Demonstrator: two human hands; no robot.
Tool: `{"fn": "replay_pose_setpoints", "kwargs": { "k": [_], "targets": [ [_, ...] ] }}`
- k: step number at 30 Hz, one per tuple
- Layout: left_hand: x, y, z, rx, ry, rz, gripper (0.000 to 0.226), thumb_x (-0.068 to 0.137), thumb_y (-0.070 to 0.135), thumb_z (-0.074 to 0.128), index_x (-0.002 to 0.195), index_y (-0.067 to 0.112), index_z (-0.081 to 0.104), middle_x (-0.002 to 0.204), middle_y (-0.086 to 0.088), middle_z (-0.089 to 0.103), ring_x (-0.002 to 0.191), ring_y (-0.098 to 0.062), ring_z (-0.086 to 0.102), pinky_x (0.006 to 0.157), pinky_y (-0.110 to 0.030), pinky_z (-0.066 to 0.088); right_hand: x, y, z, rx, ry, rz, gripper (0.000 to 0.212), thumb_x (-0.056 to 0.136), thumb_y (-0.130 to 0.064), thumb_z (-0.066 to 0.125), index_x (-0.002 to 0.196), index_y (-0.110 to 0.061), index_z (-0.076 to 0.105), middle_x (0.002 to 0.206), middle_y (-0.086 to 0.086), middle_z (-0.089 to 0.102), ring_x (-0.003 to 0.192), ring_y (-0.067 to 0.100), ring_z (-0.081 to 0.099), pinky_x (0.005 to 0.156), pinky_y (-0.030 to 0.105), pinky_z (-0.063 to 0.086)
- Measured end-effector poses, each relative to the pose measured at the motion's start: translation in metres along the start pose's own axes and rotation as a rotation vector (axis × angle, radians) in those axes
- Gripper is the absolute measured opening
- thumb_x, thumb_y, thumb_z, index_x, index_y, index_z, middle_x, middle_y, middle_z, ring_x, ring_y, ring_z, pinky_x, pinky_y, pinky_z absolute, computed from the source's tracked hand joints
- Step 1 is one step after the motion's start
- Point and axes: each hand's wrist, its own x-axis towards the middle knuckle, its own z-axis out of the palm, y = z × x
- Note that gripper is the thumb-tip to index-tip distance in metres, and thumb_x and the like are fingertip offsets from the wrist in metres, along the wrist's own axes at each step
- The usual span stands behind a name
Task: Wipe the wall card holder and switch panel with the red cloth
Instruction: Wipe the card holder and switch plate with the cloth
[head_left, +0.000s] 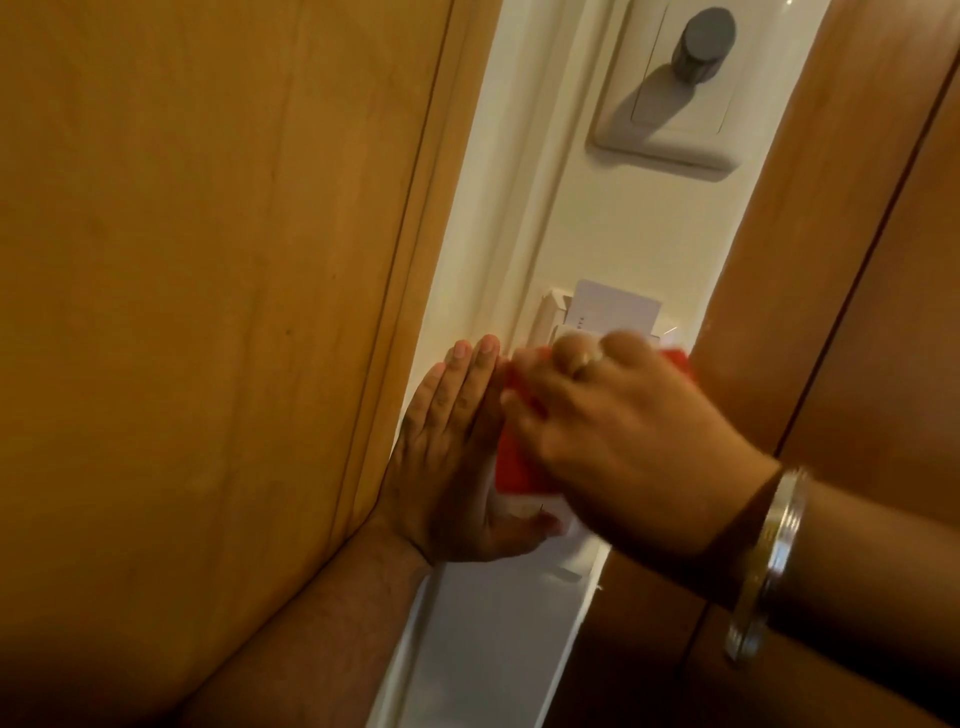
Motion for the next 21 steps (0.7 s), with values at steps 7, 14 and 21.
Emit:
{"fn": "replay_pose_setpoints", "kwargs": {
  "k": [7, 14, 21],
  "targets": [
    [0.001, -0.001, 0.002, 0.032, -0.018, -0.008, 0.117, 0.080, 0.087, 0.028, 0.147, -0.008, 0.032, 0.161, -0.027, 0.020, 0.154, -0.036, 0.014, 0.126, -0.047, 0.010, -0.008, 0.018, 0.000, 0.084, 0.067, 0.108, 0.066, 0.071, -0.040, 0.069, 0.131, -0.024, 0.044, 0.134, 0.007, 0.052, 0.110, 0.032, 0.051, 0.084, 0.043, 0.043],
    [0.000, -0.002, 0.002, 0.076, -0.039, -0.007, 0.124, 0.074, 0.093, 0.026, 0.153, -0.003, 0.019, 0.163, -0.024, 0.016, 0.154, -0.036, 0.013, 0.126, -0.048, 0.012, -0.035, 0.022, 0.018, 0.128, 0.107, 0.177, 0.088, 0.050, -0.036, 0.085, 0.130, -0.023, 0.050, 0.135, 0.010, 0.054, 0.110, 0.038, 0.056, 0.078, 0.050, 0.049],
    [0.000, -0.004, 0.008, 0.069, 0.008, -0.007, 0.127, 0.071, 0.093, 0.037, 0.155, -0.001, 0.016, 0.165, -0.021, 0.016, 0.154, -0.035, 0.013, 0.126, -0.047, 0.011, -0.055, 0.032, 0.028, 0.143, 0.190, 0.207, 0.084, 0.051, -0.029, 0.084, 0.129, -0.020, 0.052, 0.129, 0.016, 0.057, 0.102, 0.038, 0.059, 0.075, 0.049, 0.054]
  ]
}}
